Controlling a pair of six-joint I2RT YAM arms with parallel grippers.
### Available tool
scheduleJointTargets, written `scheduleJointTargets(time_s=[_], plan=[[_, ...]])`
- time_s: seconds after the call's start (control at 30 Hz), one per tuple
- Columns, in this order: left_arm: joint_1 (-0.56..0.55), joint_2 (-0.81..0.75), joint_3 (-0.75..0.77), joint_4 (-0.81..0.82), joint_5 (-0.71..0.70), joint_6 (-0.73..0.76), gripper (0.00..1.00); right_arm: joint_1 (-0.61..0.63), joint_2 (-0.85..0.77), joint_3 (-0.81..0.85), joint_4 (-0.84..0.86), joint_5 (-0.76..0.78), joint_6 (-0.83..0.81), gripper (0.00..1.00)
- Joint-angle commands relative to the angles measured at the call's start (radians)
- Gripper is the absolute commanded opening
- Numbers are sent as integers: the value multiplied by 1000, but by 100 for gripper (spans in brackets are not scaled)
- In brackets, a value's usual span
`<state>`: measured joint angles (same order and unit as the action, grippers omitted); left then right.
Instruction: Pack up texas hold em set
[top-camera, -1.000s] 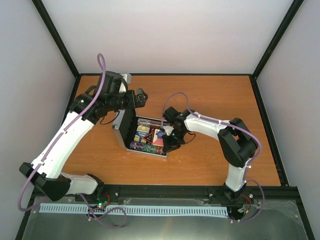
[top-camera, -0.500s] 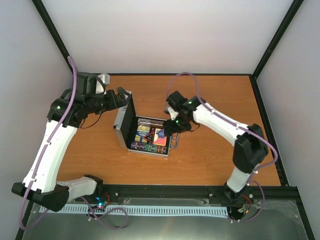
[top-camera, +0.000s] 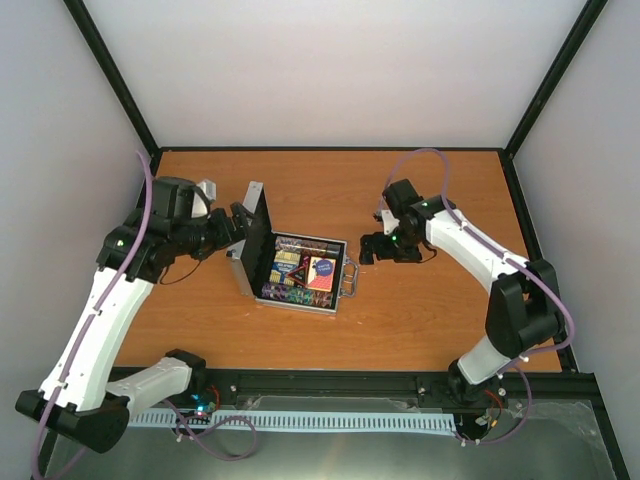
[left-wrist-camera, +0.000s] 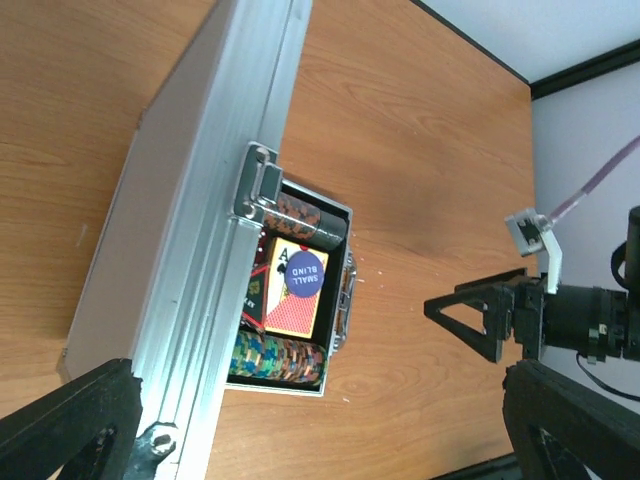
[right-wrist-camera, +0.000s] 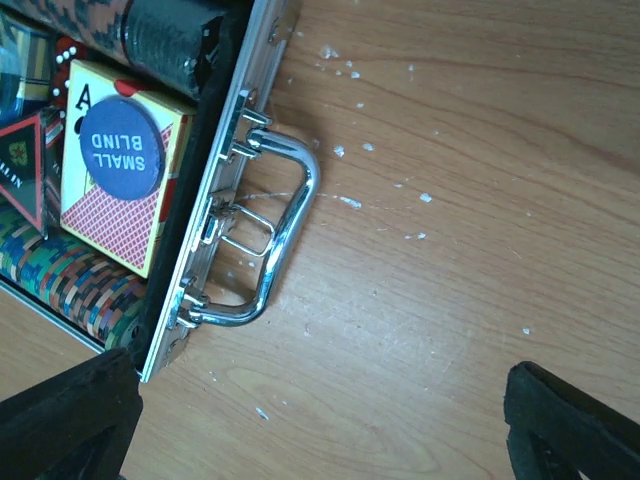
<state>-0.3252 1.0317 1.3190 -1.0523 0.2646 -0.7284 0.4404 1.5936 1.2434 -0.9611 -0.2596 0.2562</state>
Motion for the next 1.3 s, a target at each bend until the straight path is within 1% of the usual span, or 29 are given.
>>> scheduleJointTargets(time_s=[0.0,0.1,0.27,0.47,0.57,0.63,0.73,0.83,0.87,0.9,0.97,1.03,1.13,1.2,1.27], plan=[[7,21,52,-32,-82,23,100,-18,-61,-30,60,-33,11,100],[8,80,55,-39,-56,52,100,-49,-60,-47,60,-37,27,100],[8,128,29,72,35,60,100,-108,-83,-70,81,-72,56,100],[8,204,11,82,76,103,100,-131,-108,-89,91,-74,73,100],[6,217,-21,113,141,110,100,-139,-121,-101,98,-73,74,100],[-4,214,-61,168,215,96,100,-143,-129,-103,99,-74,69,100],[-71,208,-134,321,278,35,100,-144,-130,-99,98,-76,51,100],[-205,269,-164,441,255,-33,100,-145,-129,-94,94,-66,30,100],[-250,310,-146,457,258,-26,100,-144,-127,-91,94,-66,27,100],[-279,360,-97,432,257,-11,100,-145,-127,-87,94,-68,23,100],[-317,444,24,333,199,75,100,-144,-122,-81,98,-84,21,100],[-318,464,77,300,155,115,100,-145,-107,-76,108,-118,20,100],[-282,448,75,298,129,128,100,-144,-57,-64,125,-214,17,97],[-221,422,13,315,150,111,100,-144,-14,-43,133,-258,18,92],[-144,388,-89,370,176,81,100,-143,39,-15,133,-284,9,89]])
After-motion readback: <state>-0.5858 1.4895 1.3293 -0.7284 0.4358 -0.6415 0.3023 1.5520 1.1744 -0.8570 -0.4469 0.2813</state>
